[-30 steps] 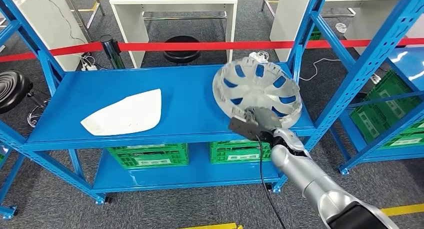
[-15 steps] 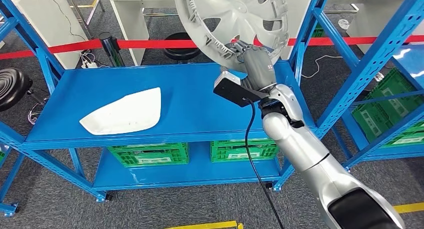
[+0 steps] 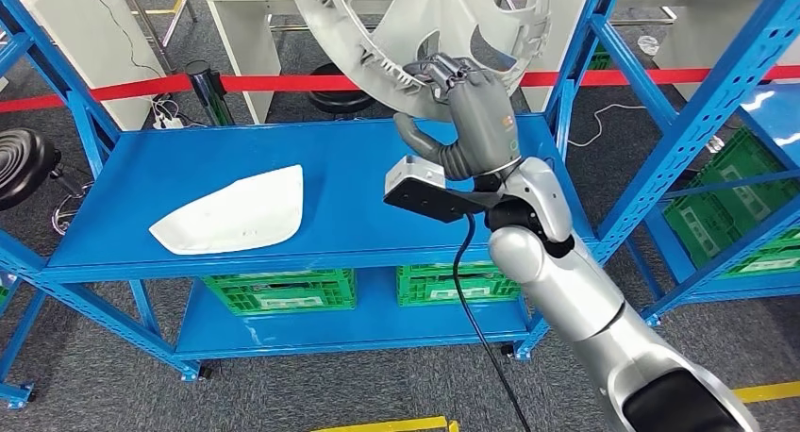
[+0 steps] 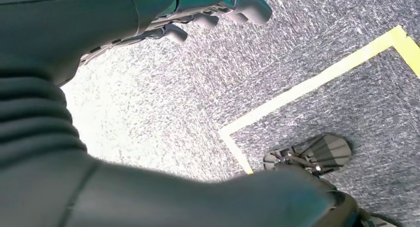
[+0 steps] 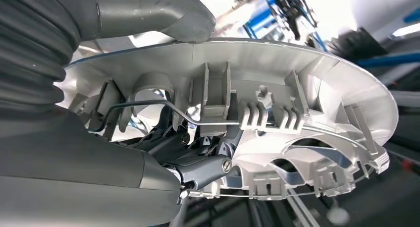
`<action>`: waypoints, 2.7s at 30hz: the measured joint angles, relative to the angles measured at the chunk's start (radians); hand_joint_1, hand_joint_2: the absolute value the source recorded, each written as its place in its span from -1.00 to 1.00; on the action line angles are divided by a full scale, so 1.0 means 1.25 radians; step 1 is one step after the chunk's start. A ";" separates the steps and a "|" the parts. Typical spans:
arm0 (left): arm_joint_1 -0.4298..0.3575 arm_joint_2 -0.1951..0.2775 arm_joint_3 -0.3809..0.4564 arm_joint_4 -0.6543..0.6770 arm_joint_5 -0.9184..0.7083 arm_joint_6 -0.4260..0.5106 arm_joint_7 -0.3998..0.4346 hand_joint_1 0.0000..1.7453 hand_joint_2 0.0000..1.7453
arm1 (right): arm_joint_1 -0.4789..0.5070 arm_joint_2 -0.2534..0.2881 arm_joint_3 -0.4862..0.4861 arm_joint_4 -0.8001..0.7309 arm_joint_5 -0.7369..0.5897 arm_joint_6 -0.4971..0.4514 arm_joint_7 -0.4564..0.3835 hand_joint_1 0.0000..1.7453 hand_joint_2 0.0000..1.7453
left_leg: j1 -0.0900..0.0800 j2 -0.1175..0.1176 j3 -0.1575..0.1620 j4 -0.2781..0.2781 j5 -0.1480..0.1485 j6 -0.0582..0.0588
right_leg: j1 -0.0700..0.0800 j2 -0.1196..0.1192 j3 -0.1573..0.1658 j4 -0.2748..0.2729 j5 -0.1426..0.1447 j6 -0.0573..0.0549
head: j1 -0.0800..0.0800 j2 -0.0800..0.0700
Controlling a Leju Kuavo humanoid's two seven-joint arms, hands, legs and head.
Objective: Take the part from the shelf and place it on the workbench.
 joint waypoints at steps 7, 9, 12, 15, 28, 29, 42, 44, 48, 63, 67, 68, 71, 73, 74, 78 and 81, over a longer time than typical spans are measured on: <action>-0.005 0.000 0.004 0.000 -0.001 -0.005 -0.003 -1.00 1.00 | 0.022 0.000 0.023 -0.059 0.023 -0.020 -0.003 1.00 1.00 | 0.000 0.000 0.000 0.000 0.000 0.000 | 0.000 0.000 0.000 0.000 0.000 0.000 | 0.000 0.000; -0.006 0.000 0.007 0.000 0.003 -0.010 -0.007 -1.00 1.00 | 0.033 0.000 0.029 -0.073 0.030 -0.027 -0.001 1.00 1.00 | 0.000 0.000 0.000 0.000 0.000 0.000 | 0.000 0.000 0.000 0.000 0.000 0.000 | 0.000 0.000; -0.007 0.000 0.011 0.000 0.013 -0.020 -0.011 -1.00 1.00 | 0.050 -0.005 0.039 -0.093 0.037 -0.039 -0.002 1.00 1.00 | 0.000 0.000 0.000 0.000 0.000 0.000 | 0.000 0.000 0.000 0.000 0.000 0.000 | 0.000 0.000; -0.007 0.001 0.020 0.000 0.022 -0.025 -0.011 -1.00 1.00 | 0.061 -0.009 0.045 -0.104 0.037 -0.046 -0.006 1.00 1.00 | 0.000 0.000 0.000 0.000 0.000 0.000 | 0.000 0.000 0.000 0.000 0.000 0.000 | 0.000 0.000; 0.001 0.003 0.066 0.000 0.052 -0.023 -0.009 -1.00 1.00 | 0.069 0.013 0.078 -0.140 0.020 -0.027 0.009 1.00 1.00 | 0.000 0.000 -0.001 0.000 0.000 0.000 | 0.000 0.000 -0.001 0.000 0.000 0.000 | 0.000 0.000; 0.002 0.003 0.068 0.000 0.051 -0.022 -0.006 -1.00 1.00 | 0.069 0.015 0.079 -0.143 0.020 -0.027 0.013 1.00 1.00 | 0.000 0.000 -0.001 0.000 0.000 0.000 | 0.000 0.000 -0.001 0.000 0.000 0.000 | 0.000 0.000; 0.007 0.012 0.069 0.000 0.026 -0.037 0.001 -1.00 1.00 | 0.073 0.006 0.081 -0.154 0.060 -0.041 0.037 1.00 1.00 | -0.008 0.001 -0.006 0.007 0.000 0.016 | -0.009 0.001 -0.001 -0.005 0.006 0.014 | 0.000 0.000; 0.005 0.012 0.069 0.000 0.026 -0.040 0.003 -1.00 1.00 | 0.066 0.006 0.081 -0.154 0.060 -0.040 0.038 1.00 1.00 | -0.005 0.004 -0.006 -0.001 0.009 0.025 | -0.010 -0.002 -0.009 0.010 -0.006 0.018 | 0.001 0.000; 0.002 0.012 0.069 0.000 0.024 -0.042 0.008 -1.00 1.00 | 0.052 0.005 0.081 -0.148 0.061 -0.038 0.038 1.00 1.00 | -0.003 0.008 -0.016 0.000 0.015 0.031 | -0.006 -0.007 -0.096 0.197 -0.098 0.017 | 0.001 0.000; 0.001 0.013 0.069 0.001 0.017 -0.040 0.012 -1.00 1.00 | 0.004 0.014 0.106 -0.107 0.034 -0.038 0.024 1.00 1.00 | -0.003 0.004 -0.113 0.198 -0.096 -0.016 | 0.006 -0.010 -0.058 0.033 0.020 -0.047 | -0.003 0.000; 0.001 0.015 0.069 0.001 0.015 -0.038 0.011 -1.00 1.00 | -0.005 0.015 0.115 -0.094 0.033 -0.038 0.023 1.00 1.00 | -0.011 0.004 -0.069 0.173 -0.071 -0.003 | 0.015 -0.009 -0.083 0.034 0.042 -0.048 | -0.003 0.000; 0.000 0.015 0.069 0.001 0.014 -0.038 0.011 -1.00 1.00 | -0.008 0.015 0.117 -0.091 0.032 -0.039 0.023 1.00 1.00 | -0.014 0.004 -0.033 0.112 -0.056 0.003 | 0.016 -0.009 -0.087 0.034 0.047 -0.046 | -0.003 0.000; -0.001 0.016 0.069 0.000 0.014 -0.036 0.010 -1.00 1.00 | -0.015 0.015 0.122 -0.085 0.029 -0.042 0.026 1.00 1.00 | -0.024 0.002 0.013 0.022 -0.035 0.013 | 0.017 -0.009 -0.095 0.032 0.065 -0.033 | -0.003 0.000; 0.000 0.016 0.069 0.000 0.014 -0.034 0.009 -1.00 1.00 | -0.017 0.016 0.126 -0.083 0.029 -0.044 0.026 1.00 1.00 | -0.025 0.002 0.003 0.020 -0.022 0.023 | 0.015 -0.009 -0.097 0.028 0.074 -0.023 | -0.005 0.000; 0.000 0.016 0.069 0.000 0.014 -0.033 0.009 -1.00 1.00 | -0.018 0.015 0.128 -0.082 0.029 -0.044 0.026 1.00 1.00 | -0.024 0.004 -0.001 0.019 -0.015 0.030 | 0.015 -0.009 -0.101 0.032 0.068 -0.018 | -0.005 0.000; 0.001 0.016 0.069 0.000 0.015 -0.033 0.010 -1.00 1.00 | -0.023 0.015 0.138 -0.079 0.033 -0.045 0.029 1.00 1.00 | -0.021 0.008 -0.037 0.017 0.021 0.046 | 0.013 -0.009 -0.151 0.183 -0.064 -0.005 | -0.002 0.000; 0.001 0.016 0.071 0.000 0.015 -0.033 0.012 -1.00 1.00 | -0.023 0.015 0.142 -0.077 0.035 -0.044 0.032 1.00 1.00 | -0.021 0.008 -0.076 0.023 0.045 0.045 | 0.013 -0.009 -0.142 0.256 -0.073 -0.004 | -0.002 0.000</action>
